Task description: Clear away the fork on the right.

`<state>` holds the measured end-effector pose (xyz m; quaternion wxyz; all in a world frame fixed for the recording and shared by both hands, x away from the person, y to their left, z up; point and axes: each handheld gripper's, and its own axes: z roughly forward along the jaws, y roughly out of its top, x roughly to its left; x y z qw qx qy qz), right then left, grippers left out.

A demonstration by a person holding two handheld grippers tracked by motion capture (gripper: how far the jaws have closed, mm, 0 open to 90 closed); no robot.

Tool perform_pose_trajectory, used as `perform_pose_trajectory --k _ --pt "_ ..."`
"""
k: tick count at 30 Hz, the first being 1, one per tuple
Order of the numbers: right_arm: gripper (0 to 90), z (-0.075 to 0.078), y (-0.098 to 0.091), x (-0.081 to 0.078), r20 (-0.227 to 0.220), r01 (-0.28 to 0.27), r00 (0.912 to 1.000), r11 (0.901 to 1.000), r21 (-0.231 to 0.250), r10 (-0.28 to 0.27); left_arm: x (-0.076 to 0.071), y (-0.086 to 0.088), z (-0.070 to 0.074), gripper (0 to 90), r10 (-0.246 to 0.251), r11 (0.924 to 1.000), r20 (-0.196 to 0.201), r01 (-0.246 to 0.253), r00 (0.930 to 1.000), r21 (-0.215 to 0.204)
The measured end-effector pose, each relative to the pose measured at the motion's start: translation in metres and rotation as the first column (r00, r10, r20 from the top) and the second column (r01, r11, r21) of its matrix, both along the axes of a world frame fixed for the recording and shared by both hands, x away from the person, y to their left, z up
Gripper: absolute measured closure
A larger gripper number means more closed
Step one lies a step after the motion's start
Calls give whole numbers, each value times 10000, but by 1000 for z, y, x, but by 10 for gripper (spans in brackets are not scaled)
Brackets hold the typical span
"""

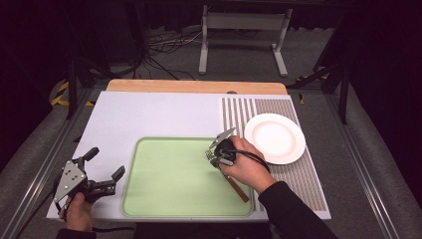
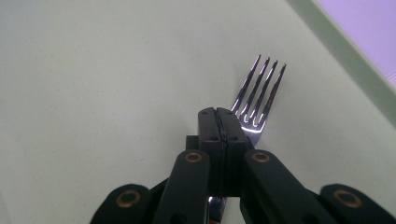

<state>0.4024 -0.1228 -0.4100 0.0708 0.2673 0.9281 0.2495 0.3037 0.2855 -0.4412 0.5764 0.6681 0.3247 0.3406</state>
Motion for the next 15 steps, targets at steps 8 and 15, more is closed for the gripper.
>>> perform_pose_trajectory --k 8,15 --pt "900 -11 3 1 -132 -70 9999 9996 -274 66 0 0 0 0 5 10000 17 -5 10000 -16" --pt "900 -14 4 1 -133 -16 9999 9992 -389 11 0 0 0 0 -17 10000 -13 17 10000 0"
